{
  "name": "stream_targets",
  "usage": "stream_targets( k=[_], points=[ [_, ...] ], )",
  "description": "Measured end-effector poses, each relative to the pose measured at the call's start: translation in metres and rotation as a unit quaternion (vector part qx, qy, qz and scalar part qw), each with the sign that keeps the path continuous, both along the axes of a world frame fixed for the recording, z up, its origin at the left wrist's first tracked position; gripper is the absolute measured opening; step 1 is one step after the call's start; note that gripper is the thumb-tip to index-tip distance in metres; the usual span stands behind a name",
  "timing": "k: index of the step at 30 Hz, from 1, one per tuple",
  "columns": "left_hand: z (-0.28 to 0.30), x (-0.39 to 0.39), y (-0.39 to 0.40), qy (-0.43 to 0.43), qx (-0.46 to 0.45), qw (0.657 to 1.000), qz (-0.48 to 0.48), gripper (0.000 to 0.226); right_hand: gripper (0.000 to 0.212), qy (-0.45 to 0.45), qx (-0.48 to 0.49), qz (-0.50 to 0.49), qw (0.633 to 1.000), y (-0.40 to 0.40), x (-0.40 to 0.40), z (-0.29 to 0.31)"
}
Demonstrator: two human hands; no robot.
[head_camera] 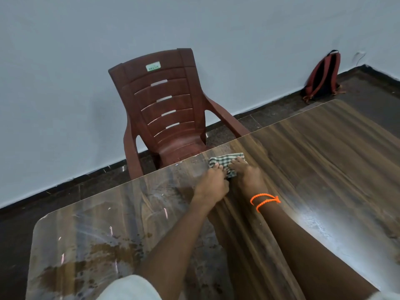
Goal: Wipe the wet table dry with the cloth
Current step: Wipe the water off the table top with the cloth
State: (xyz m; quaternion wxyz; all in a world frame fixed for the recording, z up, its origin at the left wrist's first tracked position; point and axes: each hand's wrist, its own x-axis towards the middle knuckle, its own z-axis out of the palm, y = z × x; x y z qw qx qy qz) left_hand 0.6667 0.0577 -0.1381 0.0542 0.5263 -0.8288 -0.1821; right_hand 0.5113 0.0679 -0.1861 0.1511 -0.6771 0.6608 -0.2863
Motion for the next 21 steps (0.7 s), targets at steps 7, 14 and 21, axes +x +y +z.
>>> stream_targets(
  k=[7,14,21],
  points=[
    [-0.011,0.051,0.02,-0.006,-0.008,0.999,0.036,0.05,0.046,-0.027,0.0,0.086,0.996,0.011,0.041,-0.005],
    [-0.014,0.006,0.019,0.002,-0.018,0.998,-0.058,0.068,0.044,-0.019,-0.01,0.01,1.0,0.013,-0.004,-0.006],
    [-0.011,-0.035,-0.056,-0.005,0.018,0.999,-0.033,0.054,0.045,-0.011,-0.007,-0.068,0.998,-0.055,-0.032,0.006]
  ],
)
